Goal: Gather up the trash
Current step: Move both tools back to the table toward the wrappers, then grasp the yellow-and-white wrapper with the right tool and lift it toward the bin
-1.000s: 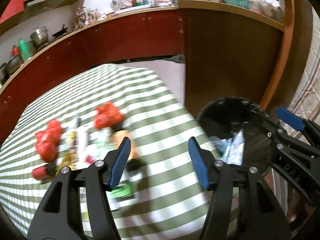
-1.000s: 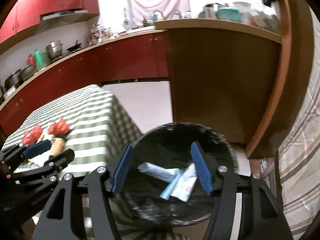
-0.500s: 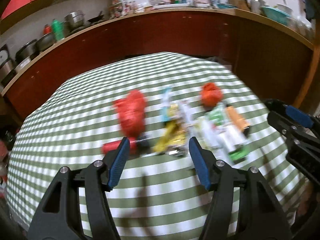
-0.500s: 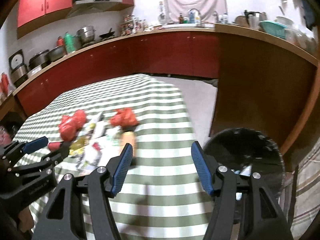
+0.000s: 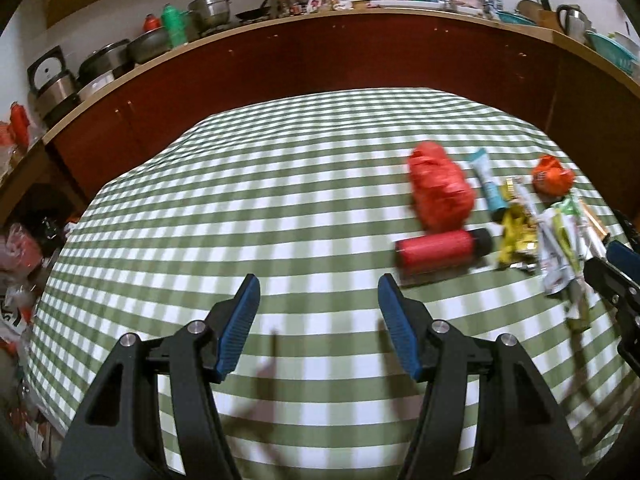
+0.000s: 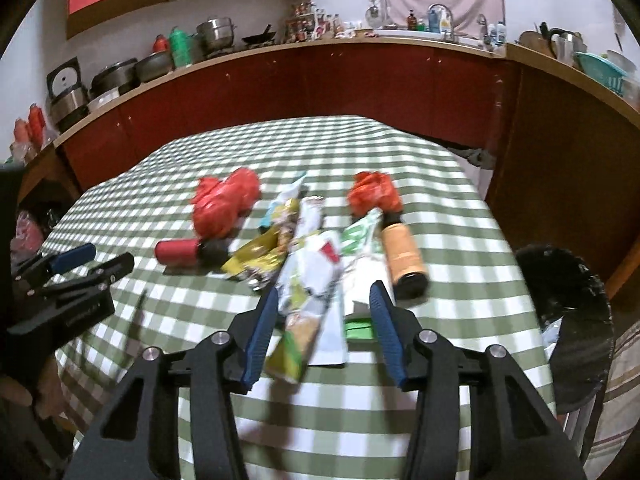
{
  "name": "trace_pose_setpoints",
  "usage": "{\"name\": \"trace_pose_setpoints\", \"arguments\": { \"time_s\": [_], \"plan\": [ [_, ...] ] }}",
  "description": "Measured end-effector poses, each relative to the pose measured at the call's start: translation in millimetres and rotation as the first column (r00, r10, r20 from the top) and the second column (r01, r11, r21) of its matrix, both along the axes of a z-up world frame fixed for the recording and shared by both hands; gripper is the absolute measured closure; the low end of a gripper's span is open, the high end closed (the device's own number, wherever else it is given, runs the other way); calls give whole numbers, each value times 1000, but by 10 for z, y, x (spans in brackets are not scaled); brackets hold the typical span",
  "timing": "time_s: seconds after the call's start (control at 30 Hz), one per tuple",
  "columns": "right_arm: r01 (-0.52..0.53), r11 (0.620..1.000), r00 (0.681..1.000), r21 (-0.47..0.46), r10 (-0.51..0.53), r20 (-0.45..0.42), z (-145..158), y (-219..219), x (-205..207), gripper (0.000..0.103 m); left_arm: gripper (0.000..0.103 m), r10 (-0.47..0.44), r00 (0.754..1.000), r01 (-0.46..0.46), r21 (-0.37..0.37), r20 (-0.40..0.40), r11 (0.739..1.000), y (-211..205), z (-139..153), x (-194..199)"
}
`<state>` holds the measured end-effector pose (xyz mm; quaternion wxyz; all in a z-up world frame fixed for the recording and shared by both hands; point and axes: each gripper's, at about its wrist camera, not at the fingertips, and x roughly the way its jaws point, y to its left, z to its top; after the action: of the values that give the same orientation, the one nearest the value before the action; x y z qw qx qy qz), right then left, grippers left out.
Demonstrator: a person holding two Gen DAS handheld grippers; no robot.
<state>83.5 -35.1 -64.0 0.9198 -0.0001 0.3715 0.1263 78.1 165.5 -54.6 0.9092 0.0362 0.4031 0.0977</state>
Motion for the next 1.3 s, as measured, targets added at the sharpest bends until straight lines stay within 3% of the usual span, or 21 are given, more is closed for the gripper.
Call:
{"name": "trace_pose_setpoints", "arguments": {
  "time_s": [0.27, 0.43, 0.8, 1.03, 1.3],
  "plan": [
    [-4, 999, 1000, -37, 4, 17, 41, 156, -60, 67, 43, 18, 1000, -18, -18, -4, 1000, 193, -57, -41],
    [-16, 998, 1000, -54, 15, -18, -48, 221, -60, 72, 43, 14, 1000, -14, -32, 1, 999, 230, -62, -46],
    [-16, 997, 1000, -73, 15, -19, -87, 239, -87, 96, 43, 13, 1000, -13, -47, -4, 999, 208, -104, -81],
    [-11, 997, 1000, -77, 12, 7, -33, 183, -113, 98, 43, -7, 1000, 7, -50, -7, 999, 83, -111, -54],
    [-35, 997, 999, -76, 33, -26, -90, 180, -99, 95, 43, -15, 1000, 14, -51, -12, 999, 11, -133, -37]
  ]
}}
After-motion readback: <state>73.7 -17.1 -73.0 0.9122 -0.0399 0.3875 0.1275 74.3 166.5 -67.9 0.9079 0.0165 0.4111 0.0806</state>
